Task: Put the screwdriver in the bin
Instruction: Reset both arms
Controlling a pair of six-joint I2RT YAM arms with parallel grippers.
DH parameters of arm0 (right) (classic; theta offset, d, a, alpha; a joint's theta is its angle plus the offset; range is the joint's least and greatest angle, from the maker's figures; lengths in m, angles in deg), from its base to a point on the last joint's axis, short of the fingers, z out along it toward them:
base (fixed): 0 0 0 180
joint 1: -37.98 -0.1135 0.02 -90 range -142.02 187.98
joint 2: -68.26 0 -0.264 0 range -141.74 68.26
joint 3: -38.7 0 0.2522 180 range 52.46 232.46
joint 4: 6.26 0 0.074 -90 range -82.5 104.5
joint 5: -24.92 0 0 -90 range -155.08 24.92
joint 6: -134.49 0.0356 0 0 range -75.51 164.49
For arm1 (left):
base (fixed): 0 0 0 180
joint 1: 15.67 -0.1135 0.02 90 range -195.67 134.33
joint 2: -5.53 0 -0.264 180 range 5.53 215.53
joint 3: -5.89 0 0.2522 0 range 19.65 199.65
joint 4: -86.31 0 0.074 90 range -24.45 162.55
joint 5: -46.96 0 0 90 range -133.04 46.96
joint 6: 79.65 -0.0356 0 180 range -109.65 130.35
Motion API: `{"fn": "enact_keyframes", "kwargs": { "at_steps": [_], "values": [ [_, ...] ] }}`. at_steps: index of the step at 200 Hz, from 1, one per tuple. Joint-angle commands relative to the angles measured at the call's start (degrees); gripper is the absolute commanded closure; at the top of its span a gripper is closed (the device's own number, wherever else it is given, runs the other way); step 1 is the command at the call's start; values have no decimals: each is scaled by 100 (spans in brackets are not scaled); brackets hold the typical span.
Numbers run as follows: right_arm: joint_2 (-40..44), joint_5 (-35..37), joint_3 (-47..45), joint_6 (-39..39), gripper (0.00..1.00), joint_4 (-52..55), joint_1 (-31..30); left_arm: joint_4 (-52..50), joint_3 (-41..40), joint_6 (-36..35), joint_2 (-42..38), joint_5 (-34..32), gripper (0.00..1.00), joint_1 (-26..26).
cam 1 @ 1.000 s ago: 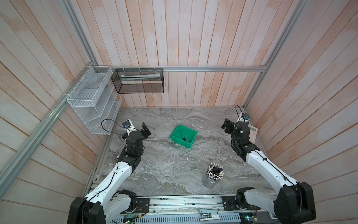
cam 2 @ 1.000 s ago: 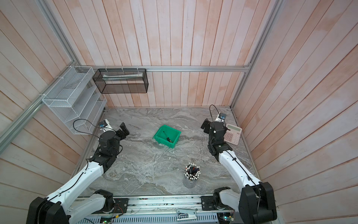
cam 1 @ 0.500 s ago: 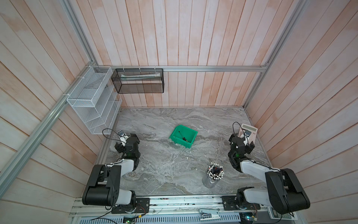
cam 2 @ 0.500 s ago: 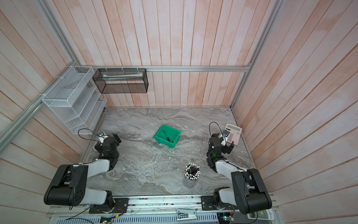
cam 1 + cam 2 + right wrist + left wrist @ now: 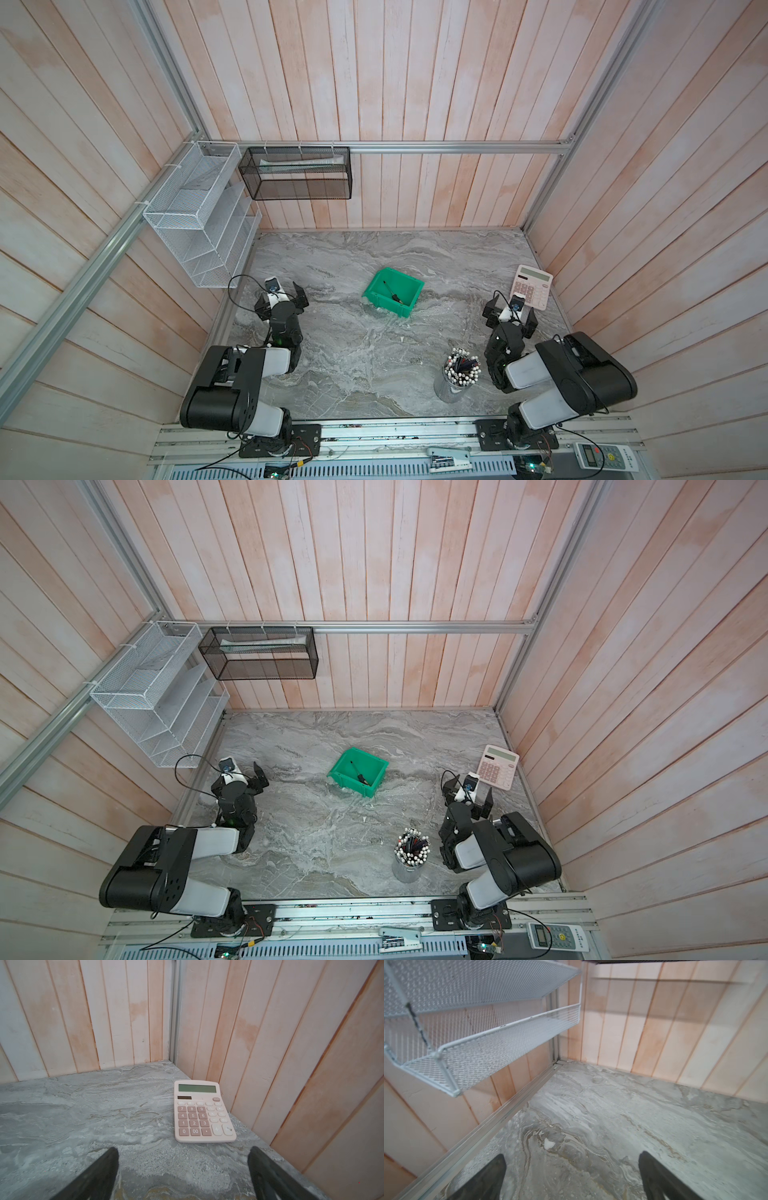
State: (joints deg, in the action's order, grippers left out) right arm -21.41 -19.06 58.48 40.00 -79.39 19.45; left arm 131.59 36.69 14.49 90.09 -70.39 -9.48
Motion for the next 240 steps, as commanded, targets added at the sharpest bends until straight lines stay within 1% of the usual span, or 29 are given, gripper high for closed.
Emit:
{"fn": "enact_keyframes", "kwargs": {
  "at_steps": [1, 20, 38, 46, 54, 58, 72, 85, 100, 114, 126, 164, 210, 226, 240],
  "values": [
    [-279, 158, -54, -729, 1, -1476, -211, 941, -410, -454, 10, 321, 0, 92],
    [-278, 188, -91, -726, 2, -1548, -242, 1784, -829, -591, 61, 616, 0, 102],
    [-289, 197, -108, -696, 1, -1603, -223, 2175, -990, -668, 214, 1010, 0, 81],
    [-249, 167, -123, -614, 1, -1544, -182, 2365, -967, -688, 507, 1297, 0, 2],
    [-153, 86, -142, -483, 2, -1427, -101, 2708, -851, -828, 816, 1169, 0, 18],
    [-103, 21, -164, -406, 1, -1349, -53, 2637, -847, -814, 757, 1176, 0, 20],
    [88, -210, -229, -143, 1, -1097, 123, 1313, -582, -560, 330, 1368, 0, -101],
    [194, -369, -267, -4, 1, -967, 233, 1159, -300, -489, 521, 1533, 0, -249],
    [204, -430, -294, 10, 1, -994, 278, 799, -254, -427, 375, 1641, 0, -303],
    [213, -524, -316, 48, 2, -1010, 305, 973, -280, -432, 438, 1624, 0, -303],
    [252, -659, -348, 98, 1, -997, 362, 884, -265, -427, 407, 1628, 0, -308],
    [496, -1212, -513, 496, 2, -813, 754, 882, -262, -425, 406, 1635, 0, -308],
    [492, -1331, -549, 516, 2, -874, 811, 863, -253, -416, 410, 1645, 0, -312],
    [462, -1645, -516, 480, 1, -791, 865, 805, -226, -414, 403, 1680, 0, -339],
    [327, -2314, -310, 455, 1, -381, 1000, 806, -227, -414, 401, 1676, 0, -338]
  ]
}}
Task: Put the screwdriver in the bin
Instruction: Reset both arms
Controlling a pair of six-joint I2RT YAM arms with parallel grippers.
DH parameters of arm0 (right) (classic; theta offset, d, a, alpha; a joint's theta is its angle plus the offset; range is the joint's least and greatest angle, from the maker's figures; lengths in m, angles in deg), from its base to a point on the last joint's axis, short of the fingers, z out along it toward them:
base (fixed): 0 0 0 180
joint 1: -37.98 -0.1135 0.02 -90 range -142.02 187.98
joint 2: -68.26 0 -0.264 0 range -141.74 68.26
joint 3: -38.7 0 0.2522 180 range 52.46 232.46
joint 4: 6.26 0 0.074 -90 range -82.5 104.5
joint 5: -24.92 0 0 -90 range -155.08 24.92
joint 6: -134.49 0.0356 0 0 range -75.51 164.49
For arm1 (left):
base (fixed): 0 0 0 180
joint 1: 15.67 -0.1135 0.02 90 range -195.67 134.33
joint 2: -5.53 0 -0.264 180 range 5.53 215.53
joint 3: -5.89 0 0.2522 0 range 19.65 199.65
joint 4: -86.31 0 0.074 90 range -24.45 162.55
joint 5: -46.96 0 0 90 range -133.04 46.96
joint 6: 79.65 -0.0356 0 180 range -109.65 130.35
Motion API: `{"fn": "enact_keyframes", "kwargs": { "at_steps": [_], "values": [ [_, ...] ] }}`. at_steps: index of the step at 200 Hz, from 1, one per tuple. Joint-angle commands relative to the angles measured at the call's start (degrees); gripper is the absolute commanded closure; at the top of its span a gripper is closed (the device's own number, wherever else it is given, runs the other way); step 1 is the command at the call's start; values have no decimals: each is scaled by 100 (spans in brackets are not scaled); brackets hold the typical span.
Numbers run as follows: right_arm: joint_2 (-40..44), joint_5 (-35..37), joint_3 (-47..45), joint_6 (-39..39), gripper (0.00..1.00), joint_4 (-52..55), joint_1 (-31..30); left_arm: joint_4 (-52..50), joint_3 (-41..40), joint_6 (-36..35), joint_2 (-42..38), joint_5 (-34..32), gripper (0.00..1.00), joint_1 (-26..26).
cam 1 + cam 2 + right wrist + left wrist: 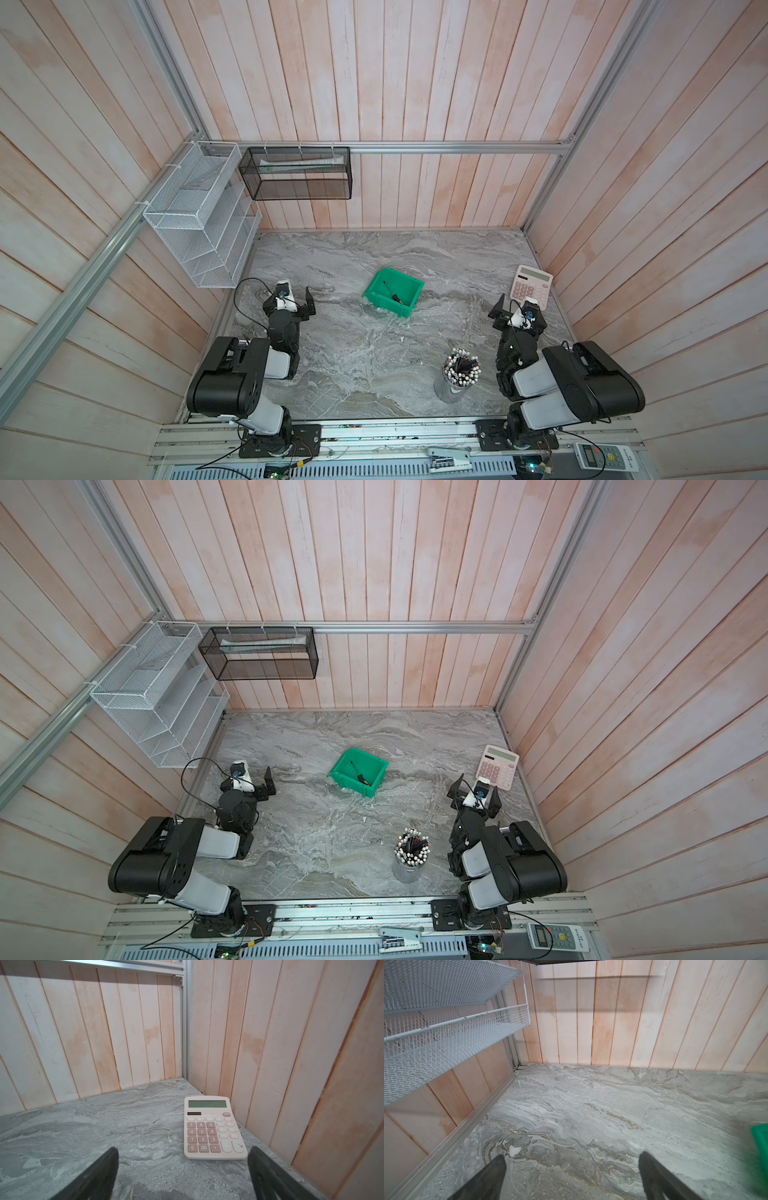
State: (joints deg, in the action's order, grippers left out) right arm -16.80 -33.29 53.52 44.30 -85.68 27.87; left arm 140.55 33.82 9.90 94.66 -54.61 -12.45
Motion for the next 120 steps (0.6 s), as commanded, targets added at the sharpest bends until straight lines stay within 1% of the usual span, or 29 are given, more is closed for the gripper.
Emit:
{"fn": "enact_keyframes", "kwargs": {
  "at_steps": [1, 8, 11, 21, 25, 32, 41, 44, 52, 62, 72, 83, 93, 120],
  "values": [
    [-169, -919, 216, 39, 1, 288, 167, -92, 59, 45, -55, 100, 0, -41],
    [-573, -758, 459, 11, 2, 124, 233, -91, 61, 45, -53, 105, 0, -46],
    [-632, -793, 525, -39, 2, 92, 251, -93, 59, 45, -55, 105, 0, -42],
    [-216, -971, 724, 258, 2, 1278, 333, -95, 60, 53, -53, 104, 0, -50],
    [-280, -1048, 758, 291, 2, 1282, 405, -95, 59, 52, -53, 119, 0, -48],
    [-463, -1060, 786, 186, 2, 922, 447, -111, 68, 54, -55, 120, 0, -50],
    [-291, -1099, 992, 342, 2, 1688, 455, -108, 68, 54, -53, 120, 0, -45],
    [-304, -1096, 1053, 364, 3, 1766, 460, -118, 68, 54, -57, 128, 0, -43],
    [-406, -1093, 957, 244, 2, 1350, 460, -118, 68, 47, -63, 125, 0, -52],
    [-324, -1098, 1057, 342, 3, 1730, 466, -108, 68, 53, -54, 124, 0, -59],
    [-397, -1092, 1009, 272, 3, 1484, 467, -115, 68, 54, -57, 129, 0, -64],
    [-340, -1109, 1041, 337, 2, 1670, 470, -112, 72, 53, -66, 129, 0, -58],
    [-383, -1095, 1016, 286, 3, 1528, 468, -111, 68, 54, -54, 129, 0, -61],
    [-366, -1096, 1027, 307, 3, 1568, 467, -129, 86, 62, -48, 149, 0, -65]
  ]
}}
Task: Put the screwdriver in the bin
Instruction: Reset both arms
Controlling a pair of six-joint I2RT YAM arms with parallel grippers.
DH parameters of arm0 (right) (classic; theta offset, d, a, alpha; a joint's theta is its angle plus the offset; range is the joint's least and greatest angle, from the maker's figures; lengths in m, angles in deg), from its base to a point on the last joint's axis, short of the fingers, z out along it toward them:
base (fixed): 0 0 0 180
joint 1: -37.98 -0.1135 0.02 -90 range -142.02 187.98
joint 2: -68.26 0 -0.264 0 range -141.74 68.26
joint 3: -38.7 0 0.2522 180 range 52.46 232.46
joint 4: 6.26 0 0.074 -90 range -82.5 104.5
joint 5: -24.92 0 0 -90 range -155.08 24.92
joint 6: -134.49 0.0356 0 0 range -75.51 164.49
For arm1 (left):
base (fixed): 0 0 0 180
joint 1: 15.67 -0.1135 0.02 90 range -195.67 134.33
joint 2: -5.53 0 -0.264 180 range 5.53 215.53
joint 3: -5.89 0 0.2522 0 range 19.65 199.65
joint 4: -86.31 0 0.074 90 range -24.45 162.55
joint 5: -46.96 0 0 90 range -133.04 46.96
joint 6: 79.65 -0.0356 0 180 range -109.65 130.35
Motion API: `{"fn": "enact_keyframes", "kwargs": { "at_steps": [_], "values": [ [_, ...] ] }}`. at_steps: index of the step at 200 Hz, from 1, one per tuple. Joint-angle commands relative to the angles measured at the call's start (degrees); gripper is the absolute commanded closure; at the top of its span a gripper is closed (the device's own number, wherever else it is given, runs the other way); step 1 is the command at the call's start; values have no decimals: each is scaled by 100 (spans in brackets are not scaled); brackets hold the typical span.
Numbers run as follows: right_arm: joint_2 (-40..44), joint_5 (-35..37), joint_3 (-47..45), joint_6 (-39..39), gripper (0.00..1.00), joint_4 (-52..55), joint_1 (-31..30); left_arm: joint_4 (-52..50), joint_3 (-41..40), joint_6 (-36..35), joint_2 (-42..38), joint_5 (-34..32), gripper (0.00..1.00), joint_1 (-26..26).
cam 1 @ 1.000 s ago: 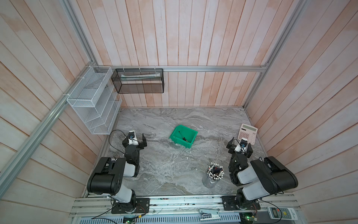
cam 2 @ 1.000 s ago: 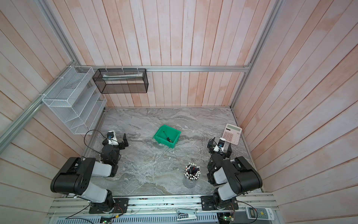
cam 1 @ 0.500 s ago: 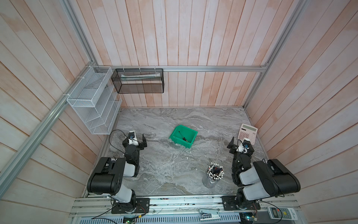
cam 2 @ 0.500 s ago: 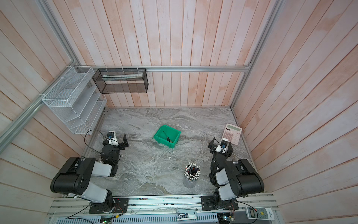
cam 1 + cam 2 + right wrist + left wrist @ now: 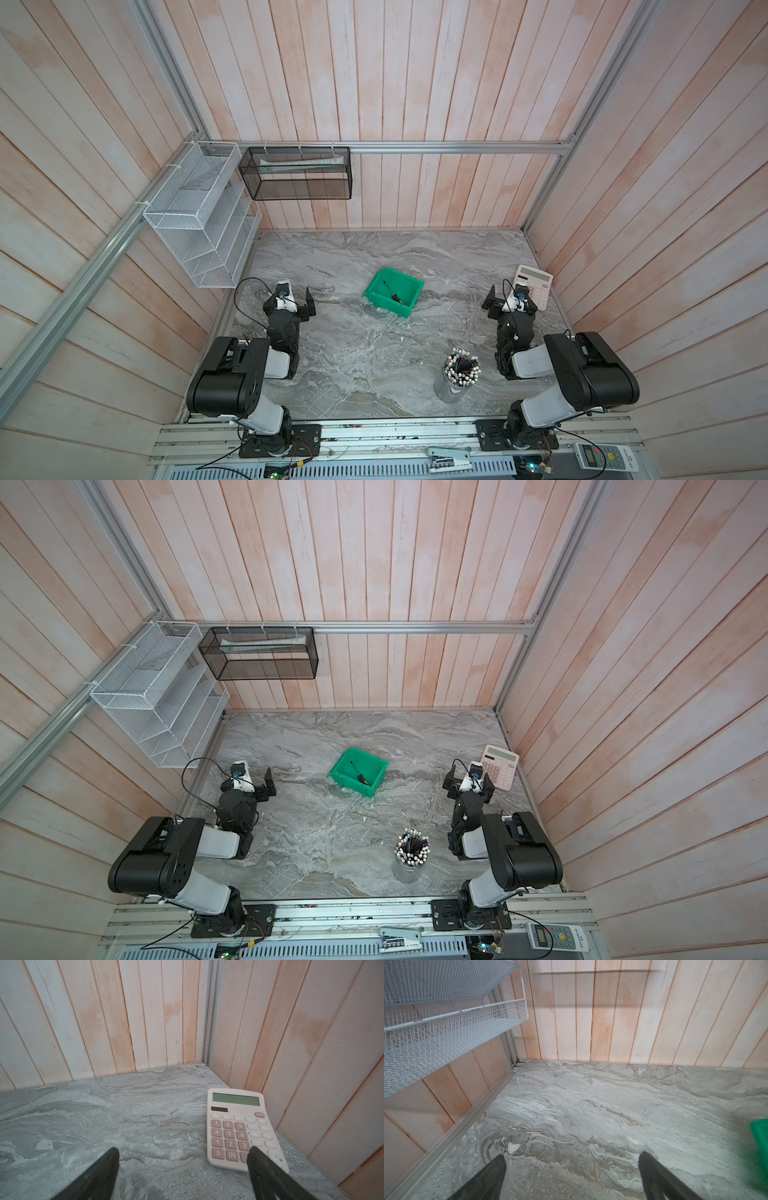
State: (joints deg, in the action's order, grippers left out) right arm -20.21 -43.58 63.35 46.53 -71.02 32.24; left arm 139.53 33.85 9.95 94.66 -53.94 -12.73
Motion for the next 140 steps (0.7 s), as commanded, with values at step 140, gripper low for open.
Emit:
{"fn": "enact_keyframes", "kwargs": {
  "at_steps": [140],
  "values": [
    [-25, -67, 43, 78, 2, 122, 37, -264, 189, 146, -79, 404, 0, -206]
  ]
}}
